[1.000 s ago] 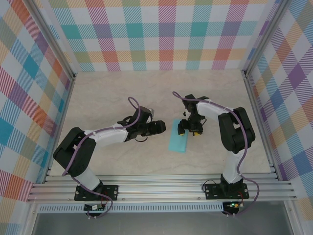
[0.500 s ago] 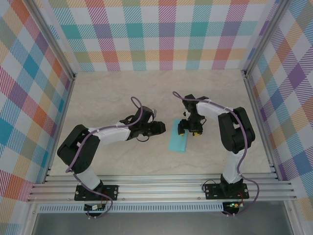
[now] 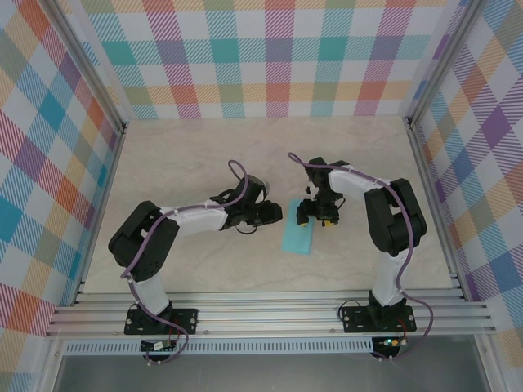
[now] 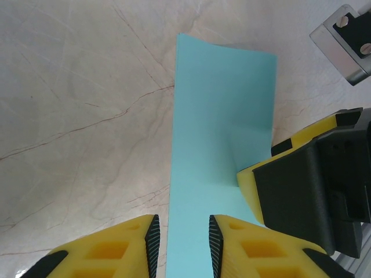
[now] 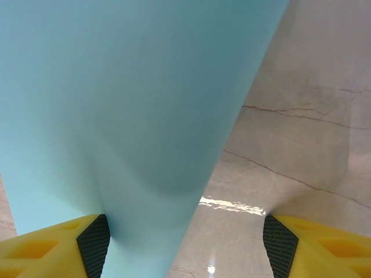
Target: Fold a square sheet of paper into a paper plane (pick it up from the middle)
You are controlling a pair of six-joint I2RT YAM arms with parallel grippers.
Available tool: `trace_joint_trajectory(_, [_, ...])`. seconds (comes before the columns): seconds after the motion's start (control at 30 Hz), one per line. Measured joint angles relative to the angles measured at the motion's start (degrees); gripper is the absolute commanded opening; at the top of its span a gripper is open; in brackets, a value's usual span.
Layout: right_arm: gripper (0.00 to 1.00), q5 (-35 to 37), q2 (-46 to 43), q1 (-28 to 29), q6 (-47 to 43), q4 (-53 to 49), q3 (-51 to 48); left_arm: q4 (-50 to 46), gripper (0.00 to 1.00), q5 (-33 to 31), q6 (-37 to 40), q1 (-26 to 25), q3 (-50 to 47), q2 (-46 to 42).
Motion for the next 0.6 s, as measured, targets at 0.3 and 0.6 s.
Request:
trace_joint_trajectory(0.3, [0.74,0.6,0.1,0.0,-0.5,-0.1,0.0,0.0,0.31,-0.3,0.0,0.0,0.0,0.0])
trace_joint_trajectory(0.6, [0.74,1.1,0.3,0.0,0.4,-0.1,0.1,0.0,0.31,-0.2,0.0,0.0,0.0,0.0])
